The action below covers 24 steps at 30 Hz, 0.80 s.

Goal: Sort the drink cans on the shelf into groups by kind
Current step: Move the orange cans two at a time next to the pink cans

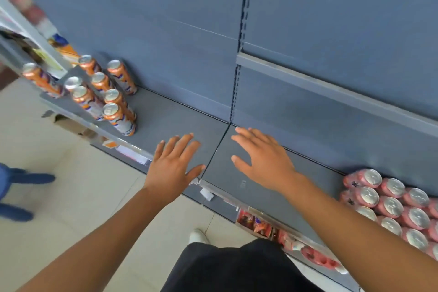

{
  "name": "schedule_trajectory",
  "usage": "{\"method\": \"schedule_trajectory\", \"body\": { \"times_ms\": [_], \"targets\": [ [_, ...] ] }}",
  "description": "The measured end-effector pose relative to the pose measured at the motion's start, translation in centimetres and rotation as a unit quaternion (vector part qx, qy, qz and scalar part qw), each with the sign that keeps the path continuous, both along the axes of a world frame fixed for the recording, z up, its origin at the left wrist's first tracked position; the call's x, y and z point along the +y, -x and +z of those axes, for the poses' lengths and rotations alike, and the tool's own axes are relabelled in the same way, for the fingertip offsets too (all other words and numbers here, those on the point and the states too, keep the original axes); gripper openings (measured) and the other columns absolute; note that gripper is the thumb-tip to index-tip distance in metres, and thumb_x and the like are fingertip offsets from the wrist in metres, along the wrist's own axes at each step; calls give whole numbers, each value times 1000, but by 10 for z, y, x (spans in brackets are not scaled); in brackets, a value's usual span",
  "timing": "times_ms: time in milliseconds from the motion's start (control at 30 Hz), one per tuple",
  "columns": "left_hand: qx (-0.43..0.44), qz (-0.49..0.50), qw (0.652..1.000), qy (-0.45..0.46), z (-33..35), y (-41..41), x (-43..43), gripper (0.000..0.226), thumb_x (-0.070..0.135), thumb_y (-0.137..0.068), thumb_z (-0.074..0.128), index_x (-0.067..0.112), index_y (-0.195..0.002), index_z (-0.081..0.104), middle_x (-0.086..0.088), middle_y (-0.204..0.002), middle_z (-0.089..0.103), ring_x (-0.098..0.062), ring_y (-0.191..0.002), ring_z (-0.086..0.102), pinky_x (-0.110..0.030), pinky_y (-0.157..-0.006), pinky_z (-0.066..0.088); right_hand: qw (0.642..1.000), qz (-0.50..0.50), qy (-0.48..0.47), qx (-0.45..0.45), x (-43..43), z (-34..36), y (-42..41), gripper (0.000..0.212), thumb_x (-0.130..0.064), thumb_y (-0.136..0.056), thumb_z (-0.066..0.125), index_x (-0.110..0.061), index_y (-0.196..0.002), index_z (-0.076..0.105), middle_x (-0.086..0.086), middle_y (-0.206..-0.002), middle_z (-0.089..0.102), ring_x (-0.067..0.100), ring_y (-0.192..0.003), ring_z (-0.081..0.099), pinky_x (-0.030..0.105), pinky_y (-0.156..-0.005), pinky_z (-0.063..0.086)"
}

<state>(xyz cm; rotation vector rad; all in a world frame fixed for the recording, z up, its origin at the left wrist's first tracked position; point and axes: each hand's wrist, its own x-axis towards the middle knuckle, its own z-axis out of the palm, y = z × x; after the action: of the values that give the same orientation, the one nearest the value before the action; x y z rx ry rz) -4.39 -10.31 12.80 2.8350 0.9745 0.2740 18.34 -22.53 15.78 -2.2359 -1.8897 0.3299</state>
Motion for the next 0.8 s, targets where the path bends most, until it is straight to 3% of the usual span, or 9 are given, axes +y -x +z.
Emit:
{"method": "schedule_trajectory", "body": {
  "times_ms": [67, 200, 300, 433, 800],
  "targets": [
    [-1, 29, 1000, -4, 2, 36, 22, 52, 58, -90, 44, 23, -128, 53, -2, -143, 51, -34, -127, 51, -57, -105, 42, 1000, 12, -5, 10, 34, 0, 31, 58, -53, -94, 36, -20, -140, 50, -3, -156, 40, 23, -142, 38, 44, -110, 36],
    [2, 93, 996, -15, 4, 96, 56, 49, 55, -92, 55, 24, -130, 52, -2, -145, 49, -35, -130, 49, -55, -107, 41, 998, 43, -18, 34, 91, -2, 85, 49, -40, -97, 56, -18, -140, 51, -1, -156, 40, 24, -142, 38, 46, -108, 39],
    [-1, 139, 990, -11, 6, 127, 74, 50, 56, -92, 58, 22, -129, 54, -3, -144, 51, -35, -130, 48, -54, -105, 42, 997, 65, -5, 42, 126, -2, 115, 50, -40, -98, 54, -18, -143, 48, -2, -158, 36, 22, -144, 35, 45, -109, 37],
    [14, 182, 983, -4, 4, 153, 98, 55, 62, -94, 42, 23, -131, 53, 1, -144, 50, -31, -131, 46, -49, -106, 40, 995, 82, 3, 53, 169, -6, 139, 49, -39, -99, 53, -20, -144, 46, -4, -159, 34, 19, -144, 33, 42, -109, 35],
    [45, 241, 969, 17, -12, 183, 210, 55, 59, -92, 50, 24, -133, 50, 1, -142, 51, -31, -126, 48, -48, -102, 43, 990, 101, 22, 99, 318, -34, 167, 51, -35, -96, 58, -17, -143, 47, -1, -157, 37, 20, -142, 36, 37, -109, 34]
  ]
}}
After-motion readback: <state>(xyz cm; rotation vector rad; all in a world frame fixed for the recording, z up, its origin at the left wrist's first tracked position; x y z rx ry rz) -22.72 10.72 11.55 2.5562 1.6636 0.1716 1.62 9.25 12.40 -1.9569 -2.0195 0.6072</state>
